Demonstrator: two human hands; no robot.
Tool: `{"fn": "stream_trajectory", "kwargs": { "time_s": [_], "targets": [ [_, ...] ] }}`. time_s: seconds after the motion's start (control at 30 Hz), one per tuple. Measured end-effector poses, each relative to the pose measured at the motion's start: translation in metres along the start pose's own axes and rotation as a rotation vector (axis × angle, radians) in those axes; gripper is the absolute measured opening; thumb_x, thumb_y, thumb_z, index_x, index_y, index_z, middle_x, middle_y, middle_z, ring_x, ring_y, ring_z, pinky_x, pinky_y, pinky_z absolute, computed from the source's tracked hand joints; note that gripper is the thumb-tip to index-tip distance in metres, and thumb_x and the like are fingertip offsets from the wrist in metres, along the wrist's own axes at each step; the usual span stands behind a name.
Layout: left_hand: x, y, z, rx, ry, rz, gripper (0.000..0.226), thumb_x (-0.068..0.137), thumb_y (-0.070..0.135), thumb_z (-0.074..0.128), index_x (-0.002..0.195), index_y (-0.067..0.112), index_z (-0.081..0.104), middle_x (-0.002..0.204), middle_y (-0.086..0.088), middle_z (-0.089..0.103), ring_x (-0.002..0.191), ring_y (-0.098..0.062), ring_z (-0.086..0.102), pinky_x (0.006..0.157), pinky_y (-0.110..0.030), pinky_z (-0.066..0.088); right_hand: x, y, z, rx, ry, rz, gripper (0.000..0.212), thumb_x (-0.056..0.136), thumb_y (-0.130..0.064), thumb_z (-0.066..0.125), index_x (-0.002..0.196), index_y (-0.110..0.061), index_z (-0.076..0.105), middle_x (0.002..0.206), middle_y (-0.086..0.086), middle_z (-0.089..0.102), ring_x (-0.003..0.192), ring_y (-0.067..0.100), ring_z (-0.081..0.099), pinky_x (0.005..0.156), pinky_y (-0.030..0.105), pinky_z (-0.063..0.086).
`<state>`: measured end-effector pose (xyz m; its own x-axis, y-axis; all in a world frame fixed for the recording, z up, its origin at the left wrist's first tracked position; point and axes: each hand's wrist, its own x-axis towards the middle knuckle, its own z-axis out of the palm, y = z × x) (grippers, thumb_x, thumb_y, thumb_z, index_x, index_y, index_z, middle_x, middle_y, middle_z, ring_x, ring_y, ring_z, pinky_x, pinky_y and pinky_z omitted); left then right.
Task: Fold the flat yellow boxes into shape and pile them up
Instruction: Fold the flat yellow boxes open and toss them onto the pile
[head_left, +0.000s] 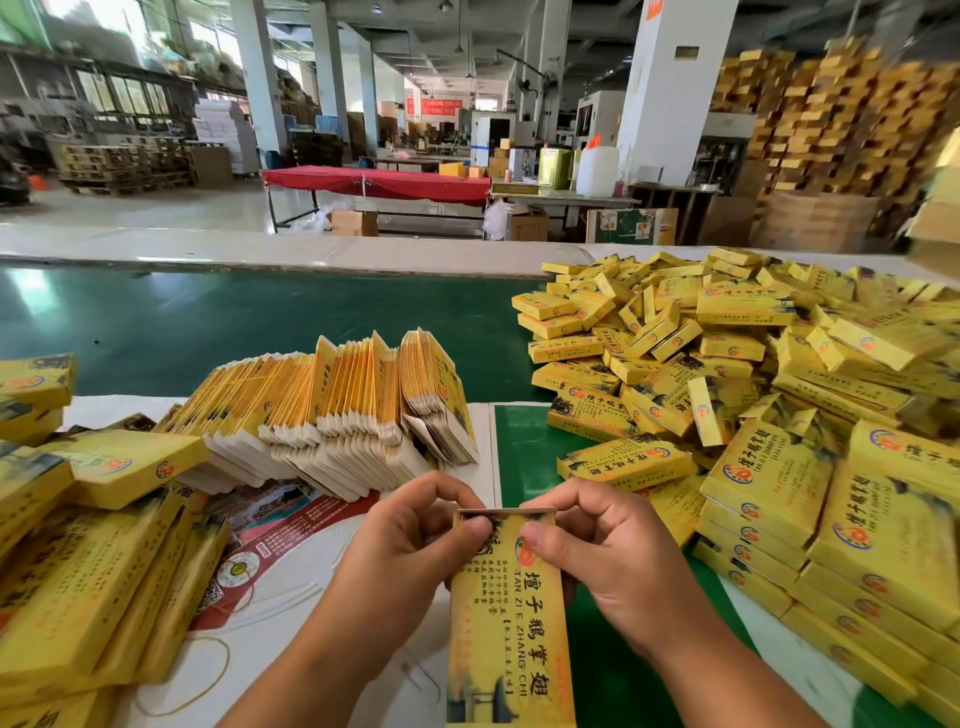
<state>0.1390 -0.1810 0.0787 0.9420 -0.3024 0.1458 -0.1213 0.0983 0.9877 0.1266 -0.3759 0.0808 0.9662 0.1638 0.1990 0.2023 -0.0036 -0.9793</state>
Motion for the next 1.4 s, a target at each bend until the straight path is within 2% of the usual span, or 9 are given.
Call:
{"fn": "stream_trajectory", "kwargs": {
  "time_s": [0.13, 0.4, 0.73, 0.87, 1.0, 1.1, 1.23, 1.3, 1.4],
  "targets": [
    [-0.002, 0.002, 0.006, 0.008, 0.028, -0.045, 0.032, 0.077, 0.047, 0.061, 0.077, 0.015, 0.063, 0.068, -0.004, 0.064, 0.066, -0.017, 0.062, 0.06, -0.025, 0.051, -0.001, 0.001, 0.003, -0.018, -0.023, -0.016, 0.008, 0.083, -0.022, 0.075, 0.089, -0.018, 0.072, 0.079, 0.013, 0.076, 0.07, 0.024, 0.075, 0.053, 0.022, 0.053],
    [-0.002, 0.006, 0.007, 0.021, 0.053, -0.088, 0.024, 0.079, 0.036, 0.063, 0.082, 0.012, 0.066, 0.069, -0.007, 0.064, 0.063, -0.013, 0.059, 0.055, -0.018, 0.047, -0.001, 0.003, 0.006, -0.096, -0.008, -0.007, 0.041, 0.084, -0.057, 0.06, 0.09, -0.017, 0.069, 0.078, 0.011, 0.074, 0.07, 0.025, 0.072, 0.059, 0.03, 0.056],
    [-0.006, 0.009, 0.011, 0.015, 0.109, -0.162, 0.011, 0.089, 0.01, 0.063, 0.1, 0.012, 0.062, 0.076, -0.013, 0.07, 0.076, -0.026, 0.074, 0.058, -0.026, 0.058, -0.001, 0.006, 0.004, -0.131, -0.003, 0.016, 0.006, 0.087, -0.024, 0.069, 0.084, -0.018, 0.07, 0.076, 0.008, 0.074, 0.067, 0.017, 0.071, 0.054, 0.022, 0.052],
    [-0.007, 0.009, 0.017, 0.328, 0.193, -0.157, 0.032, 0.081, 0.037, 0.07, 0.108, 0.036, 0.052, 0.085, 0.006, 0.072, 0.072, -0.004, 0.072, 0.058, -0.025, 0.059, -0.004, 0.006, 0.009, -0.206, 0.154, -0.087, 0.006, 0.088, -0.026, 0.069, 0.083, -0.023, 0.072, 0.072, 0.006, 0.072, 0.064, 0.018, 0.068, 0.055, 0.027, 0.054],
    [-0.017, 0.006, 0.031, 0.787, 0.199, -0.085, 0.07, 0.05, 0.086, 0.062, 0.102, 0.054, 0.029, 0.086, 0.027, 0.057, 0.079, 0.012, 0.056, 0.057, -0.013, 0.045, -0.007, 0.003, 0.015, -0.257, 0.327, -0.192, 0.014, 0.083, -0.037, 0.066, 0.083, -0.024, 0.071, 0.072, -0.002, 0.072, 0.064, 0.011, 0.068, 0.054, 0.024, 0.055],
    [-0.019, 0.002, 0.034, 0.944, 0.225, 0.021, 0.071, 0.045, 0.085, 0.057, 0.097, 0.052, 0.02, 0.084, 0.022, 0.051, 0.077, 0.006, 0.051, 0.059, -0.016, 0.041, -0.009, 0.003, 0.021, -0.3, 0.296, -0.23, 0.007, 0.088, -0.027, 0.07, 0.081, -0.025, 0.069, 0.069, -0.004, 0.069, 0.061, 0.008, 0.065, 0.052, 0.023, 0.052],
    [-0.018, 0.002, 0.029, 1.022, 0.204, 0.091, 0.065, 0.054, 0.072, 0.058, 0.097, 0.056, 0.013, 0.085, 0.023, 0.047, 0.078, 0.007, 0.047, 0.055, -0.014, 0.036, -0.009, 0.0, 0.022, -0.29, 0.29, -0.232, 0.016, 0.084, -0.04, 0.067, 0.076, -0.026, 0.067, 0.065, -0.004, 0.067, 0.057, 0.008, 0.061, 0.052, 0.026, 0.052],
    [-0.017, 0.001, 0.029, 1.038, 0.189, 0.108, 0.067, 0.054, 0.069, 0.058, 0.102, 0.055, 0.013, 0.087, 0.024, 0.045, 0.081, 0.007, 0.046, 0.056, -0.012, 0.034, -0.008, -0.001, 0.02, -0.279, 0.298, -0.21, 0.019, 0.083, -0.042, 0.065, 0.075, -0.026, 0.066, 0.063, 0.0, 0.067, 0.055, 0.011, 0.061, 0.05, 0.034, 0.054],
    [-0.016, -0.002, 0.029, 1.041, 0.186, 0.127, 0.07, 0.053, 0.067, 0.057, 0.11, 0.051, 0.02, 0.092, 0.024, 0.045, 0.085, 0.002, 0.047, 0.061, -0.011, 0.035, -0.009, -0.003, 0.019, -0.246, 0.314, -0.203, 0.022, 0.083, -0.041, 0.063, 0.072, -0.022, 0.065, 0.058, 0.004, 0.065, 0.05, 0.014, 0.06, 0.045, 0.027, 0.05]
  ]
}}
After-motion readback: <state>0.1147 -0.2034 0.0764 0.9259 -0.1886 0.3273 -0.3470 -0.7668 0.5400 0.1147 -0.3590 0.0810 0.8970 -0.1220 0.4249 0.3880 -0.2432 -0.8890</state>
